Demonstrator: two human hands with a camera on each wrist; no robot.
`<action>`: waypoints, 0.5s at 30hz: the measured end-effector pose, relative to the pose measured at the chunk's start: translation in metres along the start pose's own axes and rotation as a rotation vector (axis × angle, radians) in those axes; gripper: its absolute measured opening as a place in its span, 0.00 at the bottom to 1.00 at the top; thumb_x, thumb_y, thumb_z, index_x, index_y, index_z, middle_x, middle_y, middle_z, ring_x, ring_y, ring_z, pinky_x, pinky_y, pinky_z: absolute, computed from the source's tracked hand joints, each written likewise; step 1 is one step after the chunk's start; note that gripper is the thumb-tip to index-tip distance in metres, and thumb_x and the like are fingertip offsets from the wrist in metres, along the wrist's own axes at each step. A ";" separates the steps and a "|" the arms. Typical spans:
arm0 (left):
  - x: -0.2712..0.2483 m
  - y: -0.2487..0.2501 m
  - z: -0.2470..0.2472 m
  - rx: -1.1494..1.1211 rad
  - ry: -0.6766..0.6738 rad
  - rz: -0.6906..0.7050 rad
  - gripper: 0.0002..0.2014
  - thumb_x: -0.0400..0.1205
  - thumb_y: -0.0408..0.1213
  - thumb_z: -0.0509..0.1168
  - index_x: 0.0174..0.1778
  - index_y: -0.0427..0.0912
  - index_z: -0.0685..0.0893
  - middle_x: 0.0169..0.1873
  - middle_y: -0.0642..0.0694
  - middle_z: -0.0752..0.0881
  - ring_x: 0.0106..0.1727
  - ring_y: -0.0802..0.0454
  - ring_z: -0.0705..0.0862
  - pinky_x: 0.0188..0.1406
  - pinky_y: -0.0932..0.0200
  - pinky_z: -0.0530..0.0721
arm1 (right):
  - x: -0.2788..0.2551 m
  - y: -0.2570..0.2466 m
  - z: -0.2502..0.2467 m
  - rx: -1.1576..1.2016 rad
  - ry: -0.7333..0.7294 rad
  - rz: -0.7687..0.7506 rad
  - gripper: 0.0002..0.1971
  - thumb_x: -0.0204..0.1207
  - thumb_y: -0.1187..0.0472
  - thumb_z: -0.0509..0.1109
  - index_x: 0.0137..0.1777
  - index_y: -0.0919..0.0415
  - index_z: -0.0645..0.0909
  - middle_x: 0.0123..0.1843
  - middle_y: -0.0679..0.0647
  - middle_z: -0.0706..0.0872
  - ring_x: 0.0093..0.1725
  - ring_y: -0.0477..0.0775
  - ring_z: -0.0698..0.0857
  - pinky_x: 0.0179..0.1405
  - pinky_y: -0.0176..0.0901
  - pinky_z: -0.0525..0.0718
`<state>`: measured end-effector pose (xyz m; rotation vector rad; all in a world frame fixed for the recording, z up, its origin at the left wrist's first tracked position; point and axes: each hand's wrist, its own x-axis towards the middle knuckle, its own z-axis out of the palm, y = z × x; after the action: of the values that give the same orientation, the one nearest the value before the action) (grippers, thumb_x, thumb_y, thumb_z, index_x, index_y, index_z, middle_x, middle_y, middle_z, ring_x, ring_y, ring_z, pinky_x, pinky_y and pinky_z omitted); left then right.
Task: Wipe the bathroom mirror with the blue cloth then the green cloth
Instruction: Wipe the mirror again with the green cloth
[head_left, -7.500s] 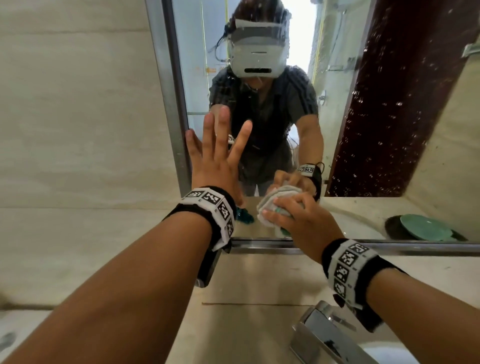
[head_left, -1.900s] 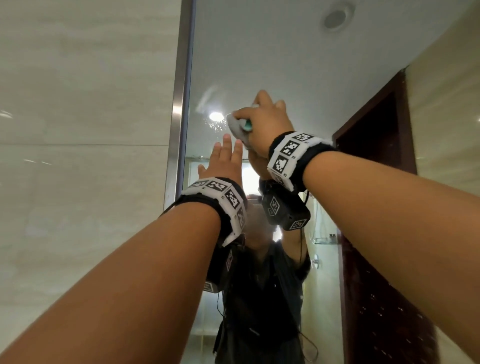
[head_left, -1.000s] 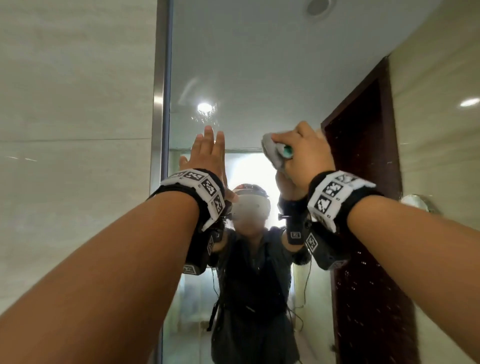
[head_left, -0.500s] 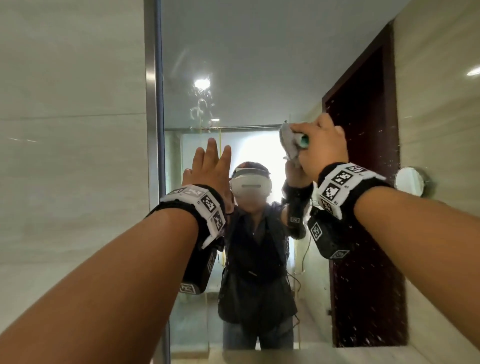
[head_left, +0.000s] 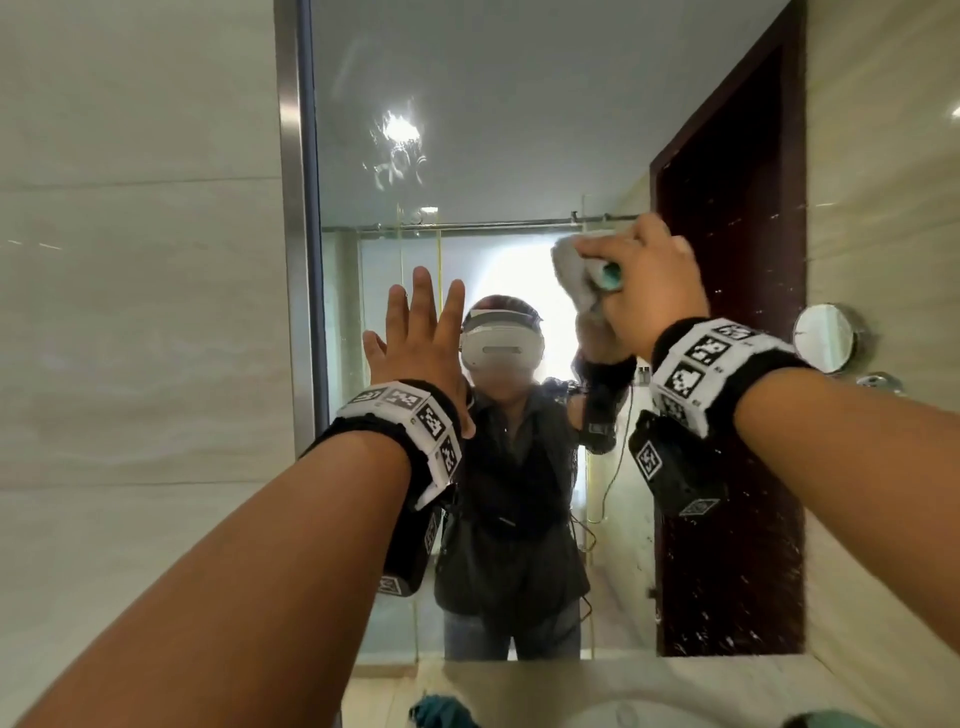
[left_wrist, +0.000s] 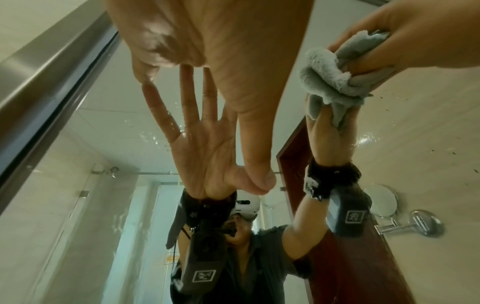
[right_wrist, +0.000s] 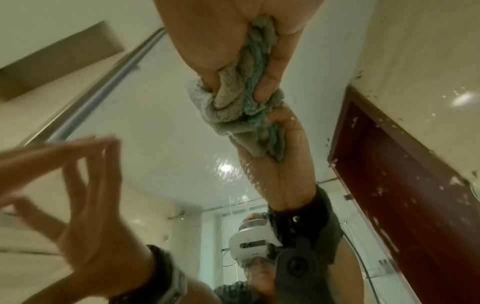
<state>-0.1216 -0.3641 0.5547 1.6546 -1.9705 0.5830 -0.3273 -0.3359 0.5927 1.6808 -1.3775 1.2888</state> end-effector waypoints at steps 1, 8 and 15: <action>0.001 0.000 0.001 0.000 0.002 -0.002 0.73 0.59 0.53 0.83 0.78 0.53 0.25 0.77 0.44 0.22 0.79 0.39 0.28 0.77 0.32 0.46 | 0.001 0.003 0.002 -0.023 0.038 0.023 0.26 0.71 0.65 0.70 0.68 0.42 0.76 0.63 0.53 0.71 0.60 0.59 0.70 0.54 0.40 0.68; 0.003 0.001 0.004 0.015 0.015 -0.020 0.76 0.56 0.56 0.83 0.77 0.54 0.23 0.77 0.44 0.22 0.80 0.39 0.28 0.76 0.30 0.47 | -0.061 -0.017 0.040 -0.093 -0.191 -0.258 0.30 0.69 0.70 0.71 0.69 0.45 0.75 0.68 0.54 0.70 0.62 0.61 0.68 0.52 0.49 0.81; 0.000 0.002 0.002 0.008 0.005 -0.020 0.75 0.57 0.54 0.83 0.77 0.54 0.23 0.77 0.44 0.22 0.80 0.39 0.28 0.77 0.31 0.47 | -0.047 0.018 0.010 -0.071 -0.131 -0.194 0.26 0.72 0.67 0.71 0.69 0.44 0.76 0.66 0.53 0.73 0.63 0.59 0.69 0.62 0.44 0.71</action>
<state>-0.1239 -0.3648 0.5528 1.6741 -1.9479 0.5885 -0.3412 -0.3327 0.5434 1.8274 -1.2806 1.0265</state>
